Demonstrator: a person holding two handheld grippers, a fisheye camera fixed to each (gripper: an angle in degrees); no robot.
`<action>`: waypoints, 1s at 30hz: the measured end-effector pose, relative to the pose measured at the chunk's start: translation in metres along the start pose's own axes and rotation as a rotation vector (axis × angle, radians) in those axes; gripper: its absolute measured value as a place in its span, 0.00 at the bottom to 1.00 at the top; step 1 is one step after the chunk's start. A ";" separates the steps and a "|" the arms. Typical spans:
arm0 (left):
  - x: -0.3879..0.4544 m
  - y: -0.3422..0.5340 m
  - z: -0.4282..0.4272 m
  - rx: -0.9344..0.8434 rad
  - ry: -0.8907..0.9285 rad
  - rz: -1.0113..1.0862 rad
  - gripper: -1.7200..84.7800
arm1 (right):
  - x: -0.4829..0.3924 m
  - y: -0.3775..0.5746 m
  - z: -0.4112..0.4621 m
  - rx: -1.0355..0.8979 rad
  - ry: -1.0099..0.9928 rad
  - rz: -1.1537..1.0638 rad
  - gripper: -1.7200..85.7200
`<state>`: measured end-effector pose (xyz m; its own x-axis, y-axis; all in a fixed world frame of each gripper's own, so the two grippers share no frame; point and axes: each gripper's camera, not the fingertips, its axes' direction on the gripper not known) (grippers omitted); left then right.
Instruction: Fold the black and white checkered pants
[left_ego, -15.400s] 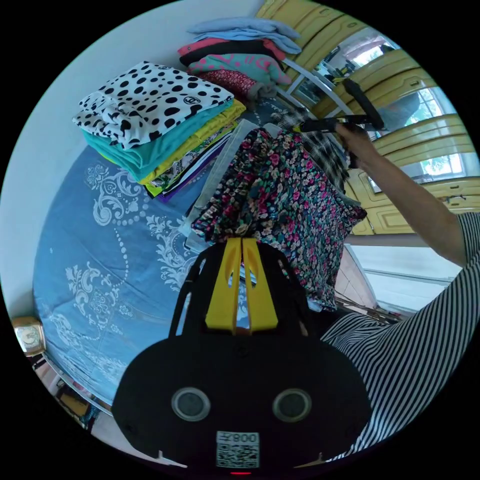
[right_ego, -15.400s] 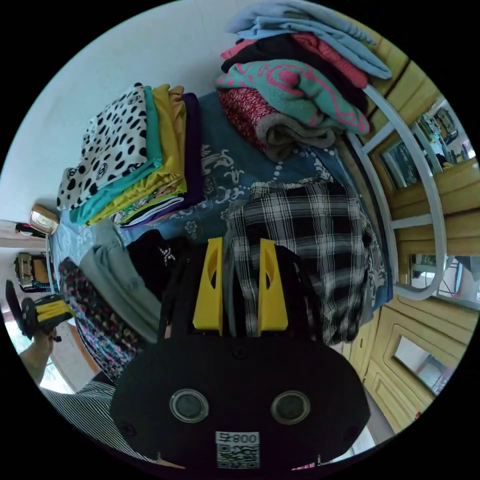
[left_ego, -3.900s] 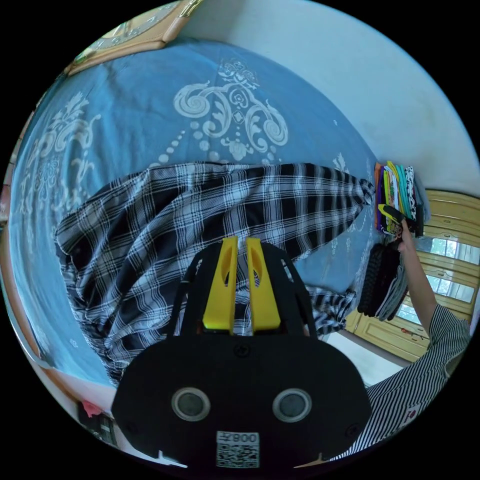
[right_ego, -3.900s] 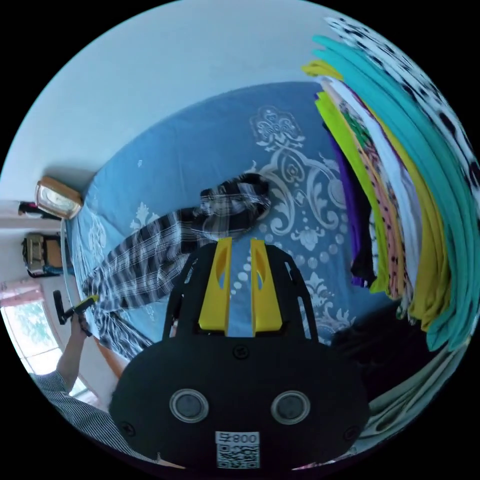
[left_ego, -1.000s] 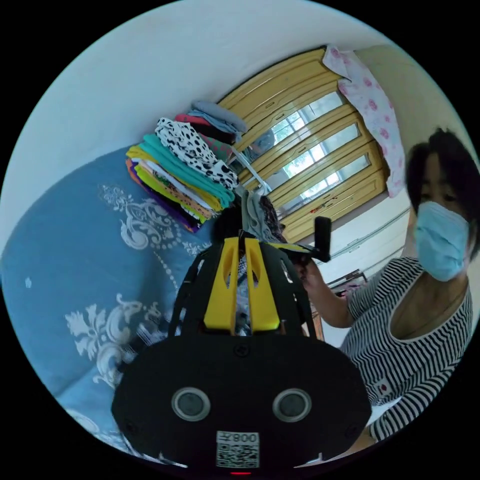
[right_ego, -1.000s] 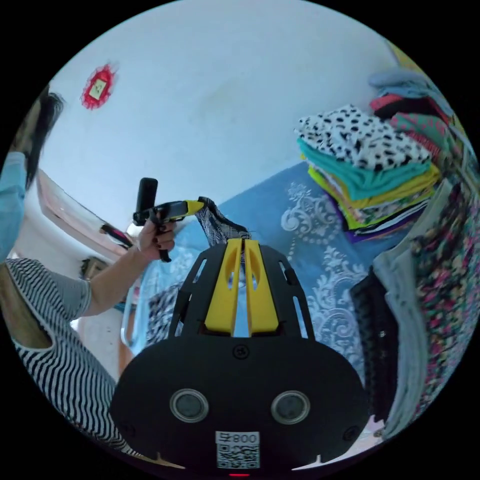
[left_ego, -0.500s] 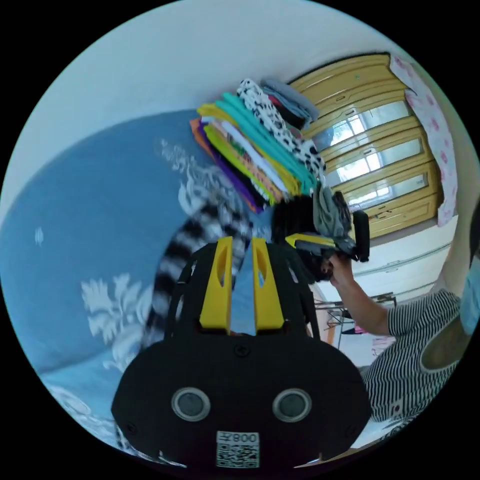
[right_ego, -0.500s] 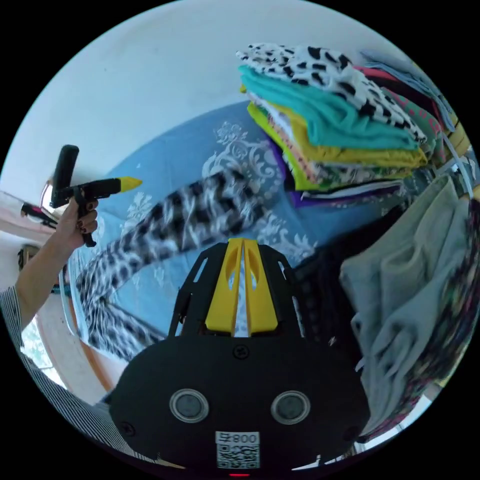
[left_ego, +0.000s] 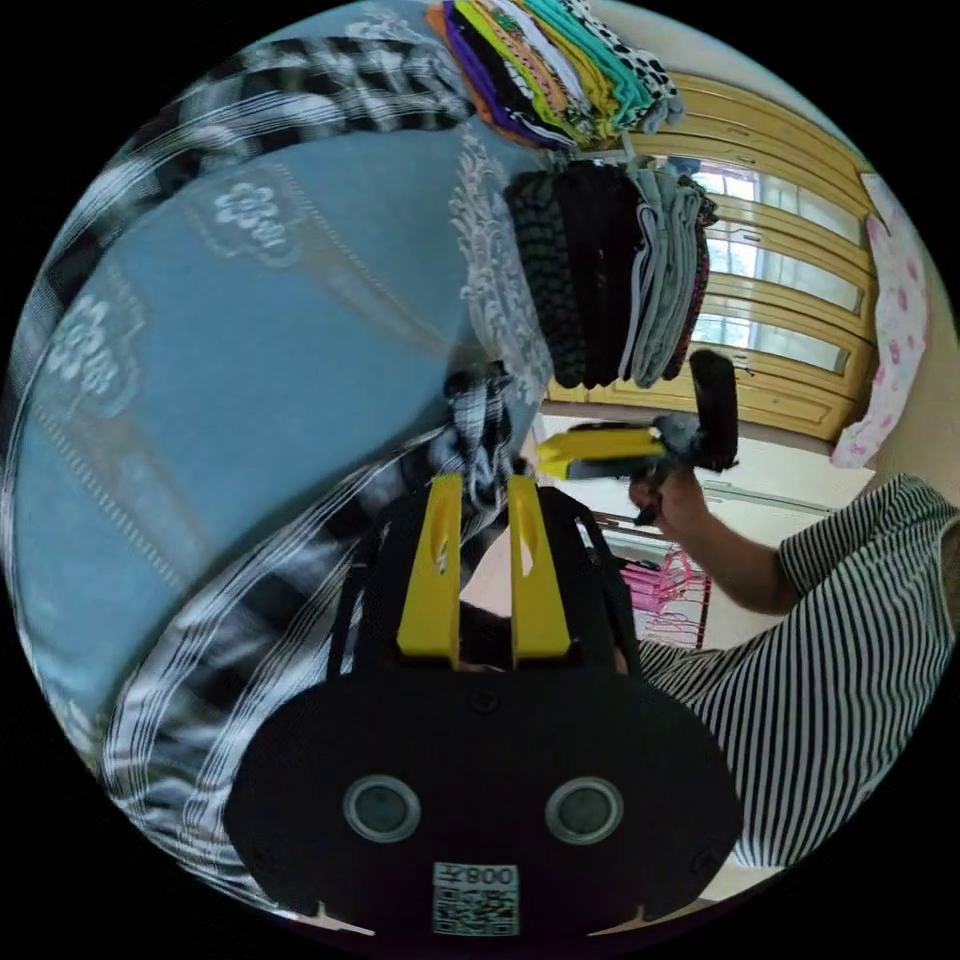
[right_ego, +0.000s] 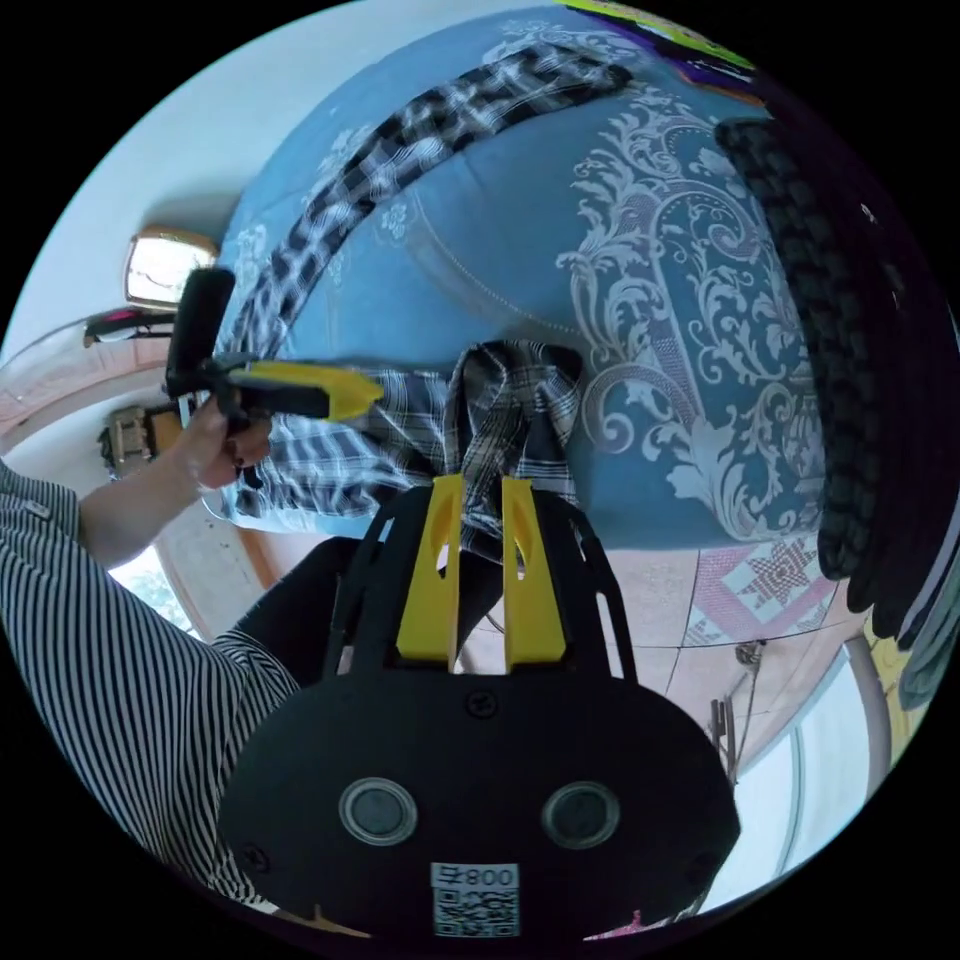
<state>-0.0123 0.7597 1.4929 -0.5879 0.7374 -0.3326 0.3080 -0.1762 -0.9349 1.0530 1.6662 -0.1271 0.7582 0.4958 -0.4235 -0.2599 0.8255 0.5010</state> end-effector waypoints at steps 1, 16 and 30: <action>-0.003 -0.005 0.006 0.005 0.009 0.006 0.11 | -0.006 0.001 0.006 -0.009 0.008 -0.014 0.11; -0.031 0.042 0.016 -0.013 0.068 -0.009 0.04 | -0.007 0.004 0.013 0.017 0.123 0.030 0.04; -0.005 0.097 -0.002 0.050 0.228 0.169 0.11 | 0.102 0.033 -0.041 0.001 0.311 0.389 0.08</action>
<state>0.0224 0.7401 1.4042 -0.3462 0.8216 -0.4529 0.3461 -0.3369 -0.8756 1.0977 1.7549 -0.1846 0.3906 0.8240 -0.4104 -0.4872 0.5633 0.6673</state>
